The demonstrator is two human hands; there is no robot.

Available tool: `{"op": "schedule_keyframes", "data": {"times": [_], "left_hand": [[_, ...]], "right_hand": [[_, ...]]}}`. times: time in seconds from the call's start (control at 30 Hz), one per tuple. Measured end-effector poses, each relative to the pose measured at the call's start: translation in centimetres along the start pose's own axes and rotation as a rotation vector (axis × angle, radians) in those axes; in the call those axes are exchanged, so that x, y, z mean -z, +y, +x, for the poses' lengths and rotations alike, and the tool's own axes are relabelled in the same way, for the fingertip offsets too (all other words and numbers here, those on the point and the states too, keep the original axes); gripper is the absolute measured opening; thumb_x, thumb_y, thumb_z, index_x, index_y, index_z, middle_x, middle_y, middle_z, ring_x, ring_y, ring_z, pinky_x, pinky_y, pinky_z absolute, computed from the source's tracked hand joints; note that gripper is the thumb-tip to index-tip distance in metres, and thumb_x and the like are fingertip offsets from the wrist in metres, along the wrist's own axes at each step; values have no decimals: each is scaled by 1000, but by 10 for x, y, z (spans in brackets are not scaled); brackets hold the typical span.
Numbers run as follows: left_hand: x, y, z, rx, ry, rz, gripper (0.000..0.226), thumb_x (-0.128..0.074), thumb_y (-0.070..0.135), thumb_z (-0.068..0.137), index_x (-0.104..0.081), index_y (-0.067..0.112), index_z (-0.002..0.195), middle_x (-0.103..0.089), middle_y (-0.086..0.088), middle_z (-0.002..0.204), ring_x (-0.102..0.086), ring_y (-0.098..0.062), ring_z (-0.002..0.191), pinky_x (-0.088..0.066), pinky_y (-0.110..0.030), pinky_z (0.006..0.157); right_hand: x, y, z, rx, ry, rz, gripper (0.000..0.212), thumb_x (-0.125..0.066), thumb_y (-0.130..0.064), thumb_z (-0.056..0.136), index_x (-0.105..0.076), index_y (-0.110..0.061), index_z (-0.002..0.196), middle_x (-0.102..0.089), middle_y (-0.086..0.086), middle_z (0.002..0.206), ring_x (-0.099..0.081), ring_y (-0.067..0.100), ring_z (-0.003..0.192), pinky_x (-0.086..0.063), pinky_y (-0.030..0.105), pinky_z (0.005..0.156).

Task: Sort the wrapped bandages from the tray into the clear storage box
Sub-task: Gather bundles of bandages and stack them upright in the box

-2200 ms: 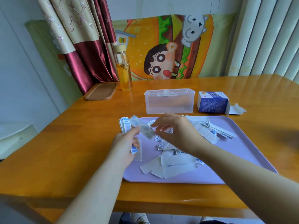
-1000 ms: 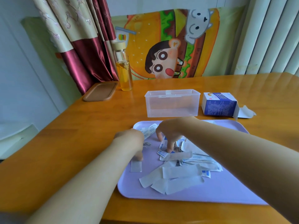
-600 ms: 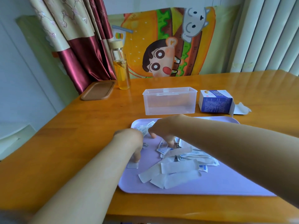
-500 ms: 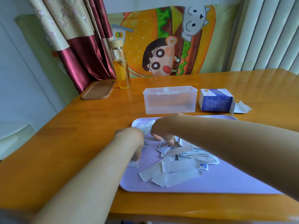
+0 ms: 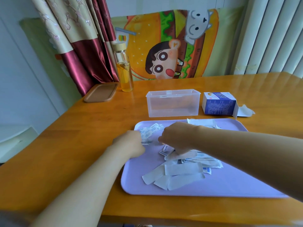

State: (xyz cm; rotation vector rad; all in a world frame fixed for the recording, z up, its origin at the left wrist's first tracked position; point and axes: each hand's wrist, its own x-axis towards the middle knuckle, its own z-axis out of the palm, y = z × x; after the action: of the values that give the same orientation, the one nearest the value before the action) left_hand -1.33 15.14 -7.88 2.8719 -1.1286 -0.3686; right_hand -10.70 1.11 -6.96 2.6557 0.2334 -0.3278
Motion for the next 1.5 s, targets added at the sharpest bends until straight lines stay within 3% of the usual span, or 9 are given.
{"op": "schedule_keyframes", "data": {"times": [0.13, 0.27, 0.67, 0.83, 0.93, 1.07, 1.23, 1.4, 1.5], "left_hand": [[9, -14, -7, -16, -1, -497, 15, -57, 16, 84, -50, 12, 71, -44, -4, 62, -36, -18, 52, -24, -25, 48], [8, -7, -20, 151, -131, -1190, 6, -56, 10, 90, -60, 11, 95, -66, -11, 81, -61, -20, 68, -44, -27, 59], [-14, -6, -37, 256, -202, -2060, 19, -40, 7, 96, -57, 10, 102, -67, -11, 84, -46, -8, 46, -46, -18, 46], [-18, 3, -49, 311, -194, -2161, 20, -43, 25, 98, -58, 12, 101, -59, 0, 72, -37, -6, 51, -35, -13, 41], [-22, 23, -61, 238, -261, -2232, 34, -42, 41, 97, -61, 13, 98, -60, 0, 65, -46, -7, 50, -38, -15, 40], [-26, 40, -69, 158, -314, -2268, 42, -46, 48, 92, -68, 13, 93, -63, -4, 67, -58, -13, 53, -41, -23, 56], [-33, 43, -65, 252, -240, -2331, 19, -54, 21, 93, -63, 9, 106, -66, -7, 82, -64, -16, 71, -51, -29, 70], [-31, 51, -67, 159, -274, -2121, 9, -52, 10, 91, -60, 9, 93, -58, -8, 68, -57, -17, 62, -53, -28, 55], [-32, 61, -73, 9, -356, -1929, 19, -45, 6, 90, -58, 3, 104, -58, -18, 87, -59, -27, 81, -50, -33, 62]], "right_hand": [[-16, 1, -8, -46, 137, -2, 49, -41, -56, 90, -58, -12, 107, -62, 11, 97, -59, 30, 83, -33, 30, 58], [-26, -4, -7, -112, 191, 59, 22, -43, -23, 89, -58, -13, 101, -62, 10, 99, -58, 31, 85, -33, 31, 60], [-9, -15, -2, -258, 188, 114, 22, -46, -10, 90, -59, -15, 107, -62, 9, 98, -59, 29, 92, -30, 30, 64], [-8, -6, -14, -232, 1004, 355, 19, -55, -13, 84, -73, -17, 86, -66, 2, 77, -53, 20, 80, -44, 29, 64], [-9, -26, -28, -36, 1166, 417, 23, -50, -11, 90, -72, -9, 85, -68, 3, 89, -51, 21, 79, -44, 31, 67], [-21, -48, -34, 10, 1113, 466, 20, -55, -10, 89, -74, -10, 92, -64, 8, 86, -54, 21, 77, -46, 32, 66], [-9, -43, -53, 8, 928, 632, 33, -62, -6, 81, -66, -13, 113, -68, 0, 100, -53, 17, 96, -45, 26, 83], [-8, -49, -70, -65, 531, 799, 119, -79, -45, 66, 8, -31, 146, -11, 0, 157, -17, 13, 141, -26, 19, 106], [-12, -53, -67, -80, 445, 774, 129, -82, -45, 61, 21, -41, 139, 2, -3, 158, -15, 16, 143, -35, 31, 106]]}}
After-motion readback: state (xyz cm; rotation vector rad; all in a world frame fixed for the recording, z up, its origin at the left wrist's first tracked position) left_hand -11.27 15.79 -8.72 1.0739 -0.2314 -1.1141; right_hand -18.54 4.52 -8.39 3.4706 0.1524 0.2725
